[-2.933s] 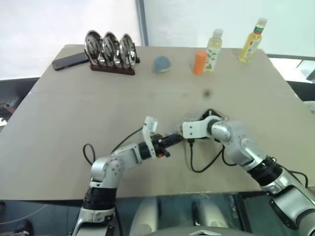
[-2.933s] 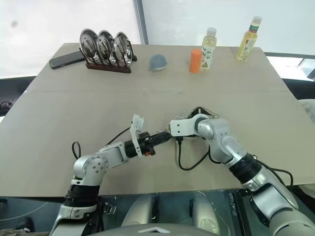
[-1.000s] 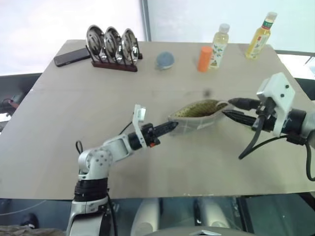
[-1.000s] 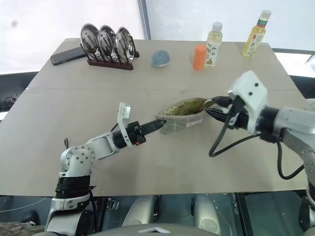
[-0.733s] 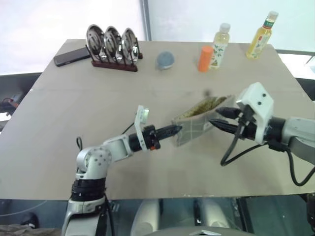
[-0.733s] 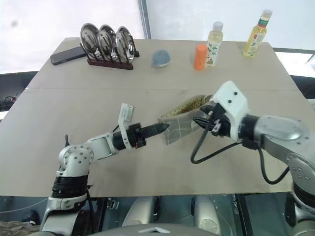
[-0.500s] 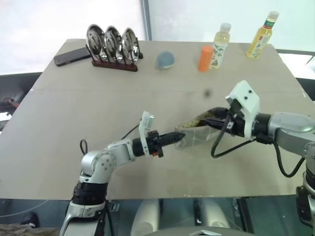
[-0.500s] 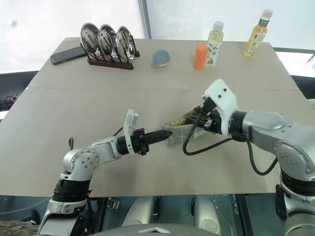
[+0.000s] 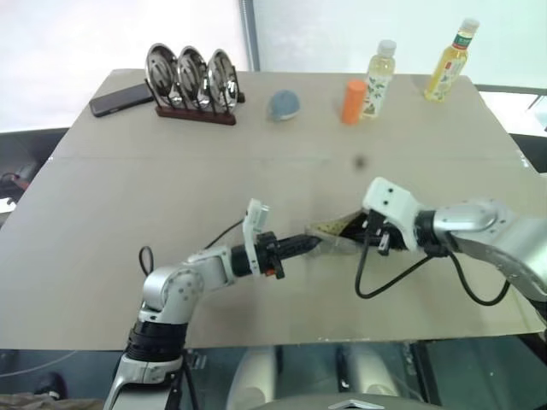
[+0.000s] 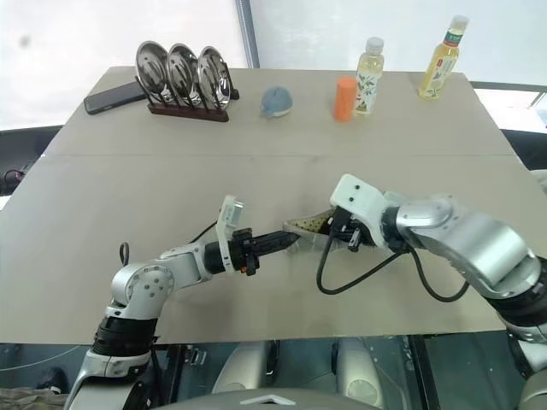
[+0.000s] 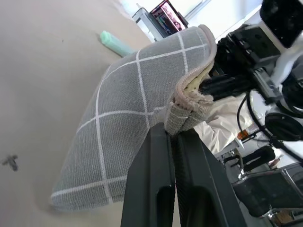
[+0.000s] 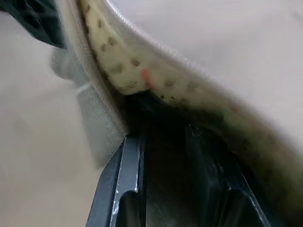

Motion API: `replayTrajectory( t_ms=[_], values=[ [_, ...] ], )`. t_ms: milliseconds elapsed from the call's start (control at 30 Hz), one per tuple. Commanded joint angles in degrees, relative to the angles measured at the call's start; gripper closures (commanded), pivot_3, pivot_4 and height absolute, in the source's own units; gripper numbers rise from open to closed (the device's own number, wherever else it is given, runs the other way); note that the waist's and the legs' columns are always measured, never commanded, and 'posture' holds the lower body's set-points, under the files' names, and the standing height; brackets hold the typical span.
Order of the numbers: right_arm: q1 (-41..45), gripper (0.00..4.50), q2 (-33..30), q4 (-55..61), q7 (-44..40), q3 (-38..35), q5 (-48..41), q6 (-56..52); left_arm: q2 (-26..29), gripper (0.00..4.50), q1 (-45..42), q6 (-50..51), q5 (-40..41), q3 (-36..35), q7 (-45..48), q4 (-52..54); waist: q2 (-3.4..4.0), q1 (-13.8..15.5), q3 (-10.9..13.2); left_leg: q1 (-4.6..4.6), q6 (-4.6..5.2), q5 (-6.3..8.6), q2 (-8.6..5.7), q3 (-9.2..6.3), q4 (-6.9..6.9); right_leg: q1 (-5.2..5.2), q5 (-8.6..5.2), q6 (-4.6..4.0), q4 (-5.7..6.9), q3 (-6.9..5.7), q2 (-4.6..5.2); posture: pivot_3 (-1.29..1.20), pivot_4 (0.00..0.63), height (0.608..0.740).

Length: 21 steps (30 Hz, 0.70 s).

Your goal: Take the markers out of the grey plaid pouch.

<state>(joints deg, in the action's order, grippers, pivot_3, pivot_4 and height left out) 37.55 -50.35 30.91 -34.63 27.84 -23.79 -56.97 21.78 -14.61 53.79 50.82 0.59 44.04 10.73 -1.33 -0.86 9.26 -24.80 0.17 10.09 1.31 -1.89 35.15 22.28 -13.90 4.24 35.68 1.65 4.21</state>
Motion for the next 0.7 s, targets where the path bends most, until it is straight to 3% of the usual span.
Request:
replayTrajectory(
  t_ms=[33, 100, 267, 533, 667, 700],
  values=[
    [0.8, 3.23, -0.4, -5.4, -5.4, 9.5, 14.2, 17.5, -1.1, 4.50, -0.4, 0.5, 1.6, -1.4, -0.9, 0.7, 0.00, 0.1, 0.0, 0.01, 0.00, 0.00, 0.00, 0.00, 0.00, -0.01, 0.00, 0.00, 0.00, 0.00, 0.00, 0.00, 0.150, 0.740],
    [0.3, 3.23, 0.4, -8.8, -6.3, 12.2, 20.9, 25.7, -2.1, 4.50, -1.0, 2.3, 3.1, -2.6, -2.5, -0.8, 0.00, 0.2, 0.0, -0.01, 0.00, 0.00, -0.02, 0.01, 0.01, -0.01, 0.01, 0.01, 0.00, 0.00, 0.00, 0.00, 0.150, 0.740],
    [1.1, 1.06, 5.4, -16.4, -3.8, 14.7, 34.8, 39.8, -3.0, 4.50, -1.5, 5.3, 4.4, -3.4, -2.9, -4.0, -0.01, 0.0, 0.0, 0.03, -0.01, -0.01, 0.01, -0.02, 0.02, -0.05, 0.01, 0.02, 0.09, 0.00, -0.09, 0.00, 0.150, 0.740],
    [3.4, 1.06, 14.9, -37.3, -11.5, 20.8, 47.8, 50.6, -5.3, 4.50, -2.0, 6.1, 4.1, -2.9, -3.5, -4.8, -0.40, -0.7, -0.3, 0.52, -0.03, -0.02, 0.08, -0.04, 0.03, -0.42, 0.01, 0.02, 0.16, 0.00, -0.16, 0.00, 0.150, 0.740],
    [5.8, 1.06, 21.6, -50.2, -9.5, 19.0, 50.7, 52.3, -5.9, 4.50, -1.4, 5.4, 3.5, -2.4, -3.6, -3.6, -0.66, -1.8, -0.8, 1.32, -0.31, 0.15, 0.18, -0.11, -0.07, -0.92, 0.07, -0.08, 0.19, 0.00, -0.17, 0.00, 0.150, 0.740],
    [6.2, 1.31, 22.6, -52.3, -8.7, 18.4, 51.2, 52.8, -6.1, 4.50, -1.1, 5.2, 3.4, -2.3, -3.8, -3.2, -0.72, -1.9, -0.9, 1.44, -0.32, 0.16, 0.20, -0.16, -0.08, -0.94, 0.11, -0.15, 0.19, -0.03, -0.15, 0.00, 0.150, 0.740]
  ],
)
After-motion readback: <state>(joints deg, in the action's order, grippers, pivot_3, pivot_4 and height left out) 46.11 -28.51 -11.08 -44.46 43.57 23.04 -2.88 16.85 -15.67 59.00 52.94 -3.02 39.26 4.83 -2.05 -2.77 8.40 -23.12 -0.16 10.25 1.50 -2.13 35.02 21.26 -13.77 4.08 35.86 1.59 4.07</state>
